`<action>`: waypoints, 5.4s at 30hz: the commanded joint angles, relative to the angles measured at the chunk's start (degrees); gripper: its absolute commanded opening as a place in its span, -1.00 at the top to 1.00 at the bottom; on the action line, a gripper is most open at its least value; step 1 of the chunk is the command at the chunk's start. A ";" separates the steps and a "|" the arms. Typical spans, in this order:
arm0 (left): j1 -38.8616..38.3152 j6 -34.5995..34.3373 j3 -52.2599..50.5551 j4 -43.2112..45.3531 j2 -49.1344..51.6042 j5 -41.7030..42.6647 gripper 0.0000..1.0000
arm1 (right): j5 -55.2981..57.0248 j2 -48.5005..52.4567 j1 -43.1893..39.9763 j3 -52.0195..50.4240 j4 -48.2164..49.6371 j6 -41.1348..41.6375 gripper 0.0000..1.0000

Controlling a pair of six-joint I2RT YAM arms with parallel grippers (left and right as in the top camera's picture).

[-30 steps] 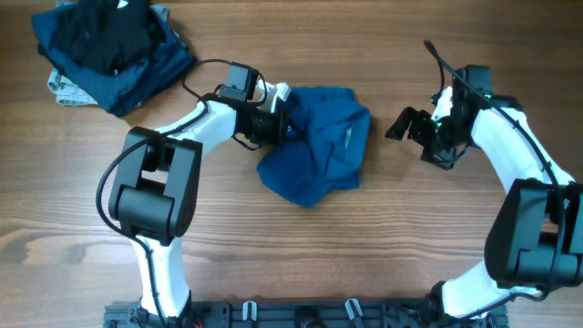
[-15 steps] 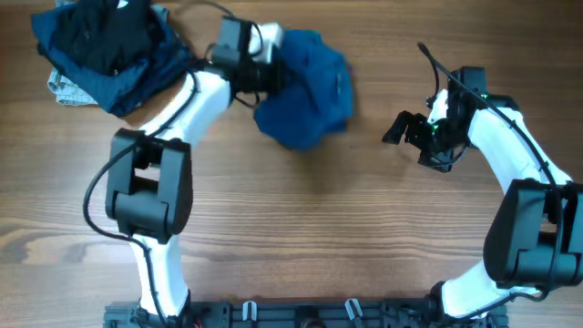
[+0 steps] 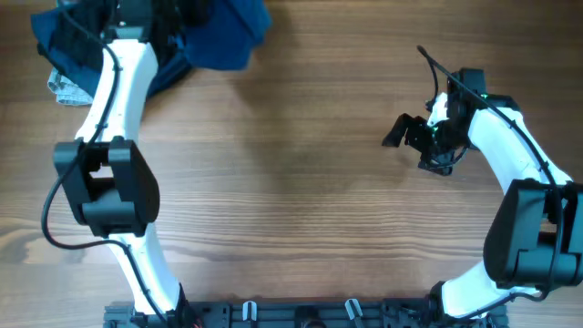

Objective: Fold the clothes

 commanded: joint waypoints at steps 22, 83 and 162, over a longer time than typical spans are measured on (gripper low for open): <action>19.82 -2.47 5.53 -6.80 2.93 -4.81 -0.76 | -0.59 0.31 0.20 0.26 -2.43 -0.52 -0.99; 21.49 -24.96 5.40 -31.04 0.28 20.09 0.21 | -1.84 0.31 0.20 0.26 -2.16 -2.54 -0.99; 16.02 -11.41 5.38 -17.31 -20.41 -10.82 -0.99 | 1.90 -14.58 0.20 2.36 -2.27 -1.16 -0.99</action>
